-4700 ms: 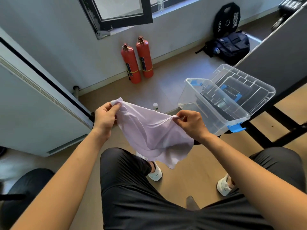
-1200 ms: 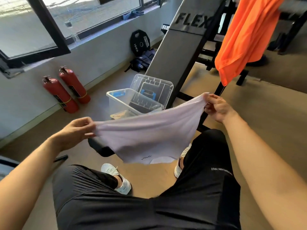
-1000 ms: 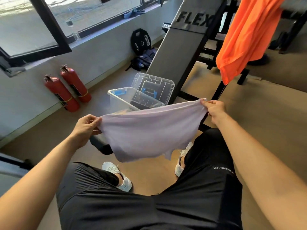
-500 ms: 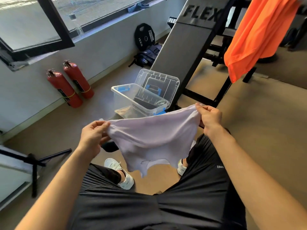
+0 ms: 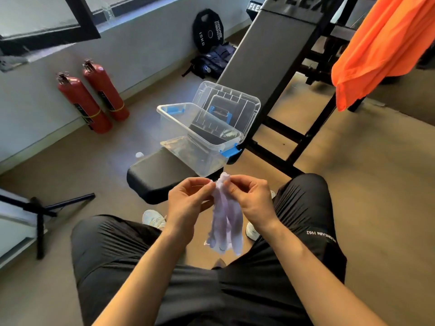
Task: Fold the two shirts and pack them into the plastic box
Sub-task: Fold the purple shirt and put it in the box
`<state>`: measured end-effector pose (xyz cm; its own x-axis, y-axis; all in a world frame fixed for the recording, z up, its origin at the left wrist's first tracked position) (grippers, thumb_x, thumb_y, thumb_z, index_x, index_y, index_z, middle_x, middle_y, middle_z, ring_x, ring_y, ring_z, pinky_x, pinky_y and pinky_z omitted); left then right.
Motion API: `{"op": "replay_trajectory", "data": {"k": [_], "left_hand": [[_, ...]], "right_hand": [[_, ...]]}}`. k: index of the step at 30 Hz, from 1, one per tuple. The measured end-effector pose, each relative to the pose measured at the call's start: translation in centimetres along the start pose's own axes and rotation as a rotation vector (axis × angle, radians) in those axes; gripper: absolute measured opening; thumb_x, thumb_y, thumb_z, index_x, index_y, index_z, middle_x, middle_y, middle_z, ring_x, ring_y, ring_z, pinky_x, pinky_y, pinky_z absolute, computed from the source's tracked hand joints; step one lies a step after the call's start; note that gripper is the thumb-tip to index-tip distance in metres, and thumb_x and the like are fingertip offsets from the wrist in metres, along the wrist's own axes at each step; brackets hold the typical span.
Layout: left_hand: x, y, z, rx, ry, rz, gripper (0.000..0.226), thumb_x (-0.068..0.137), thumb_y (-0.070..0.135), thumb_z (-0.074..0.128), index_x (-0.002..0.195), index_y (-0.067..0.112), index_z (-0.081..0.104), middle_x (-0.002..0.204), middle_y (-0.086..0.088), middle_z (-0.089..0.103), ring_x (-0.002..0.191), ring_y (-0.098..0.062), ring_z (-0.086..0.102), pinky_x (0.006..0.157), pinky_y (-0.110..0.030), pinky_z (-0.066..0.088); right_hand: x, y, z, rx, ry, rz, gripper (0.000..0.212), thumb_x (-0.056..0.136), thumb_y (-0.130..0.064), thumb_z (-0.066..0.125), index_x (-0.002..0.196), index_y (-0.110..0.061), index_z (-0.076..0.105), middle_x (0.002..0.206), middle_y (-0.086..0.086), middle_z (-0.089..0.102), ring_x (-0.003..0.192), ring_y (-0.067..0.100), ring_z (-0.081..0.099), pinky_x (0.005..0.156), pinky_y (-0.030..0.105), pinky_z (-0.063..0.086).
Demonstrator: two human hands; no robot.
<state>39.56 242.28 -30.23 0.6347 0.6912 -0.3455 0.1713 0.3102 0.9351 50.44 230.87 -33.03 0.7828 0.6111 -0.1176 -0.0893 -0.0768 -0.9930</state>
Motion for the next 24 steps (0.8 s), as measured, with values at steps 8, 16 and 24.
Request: {"op": "replay_trajectory", "data": {"k": [8,16,24], "left_hand": [[-0.4,-1.2,0.2,-0.022,-0.013,0.025,0.015,0.095,0.018,0.067,0.104,0.008,0.074,0.097,-0.014,0.078,0.092,-0.028,0.076,0.083,-0.038,0.061],[-0.8,-0.9,-1.3,-0.042,-0.115,0.039,0.017,0.099,0.015,0.061,0.112,0.012,0.071,0.096,-0.013,0.078,0.086,-0.027,0.077,0.072,-0.028,0.060],[1.7,-2.6,-6.9,0.430,0.005,0.278,0.027,0.087,0.015,0.077,0.113,0.021,0.071,0.107,0.003,0.075,0.099,-0.009,0.071,0.084,-0.029,0.059]], "right_hand": [[-0.6,-0.3,0.6,-0.213,-0.092,-0.136,0.029,0.081,-0.024,0.083,0.109,-0.020,0.077,0.095,-0.006,0.078,0.089,0.011,0.075,0.081,0.033,0.062],[-0.3,-0.3,0.3,-0.251,-0.184,-0.256,0.022,0.085,-0.010,0.078,0.106,-0.015,0.077,0.097,-0.008,0.078,0.091,0.009,0.074,0.080,0.024,0.059],[2.0,-2.0,-1.4,-0.269,-0.309,-0.170,0.018,0.090,-0.012,0.072,0.107,-0.005,0.073,0.096,0.005,0.075,0.091,0.022,0.070,0.085,0.037,0.060]]}}
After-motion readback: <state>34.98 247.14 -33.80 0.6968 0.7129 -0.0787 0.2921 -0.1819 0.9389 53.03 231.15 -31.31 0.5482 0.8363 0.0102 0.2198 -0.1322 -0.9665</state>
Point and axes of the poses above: each hand's wrist, its own x-axis towards the middle knuckle, its own z-axis out of the palm, y = z × x, the point moved 1 cm from there along x, towards the middle knuckle
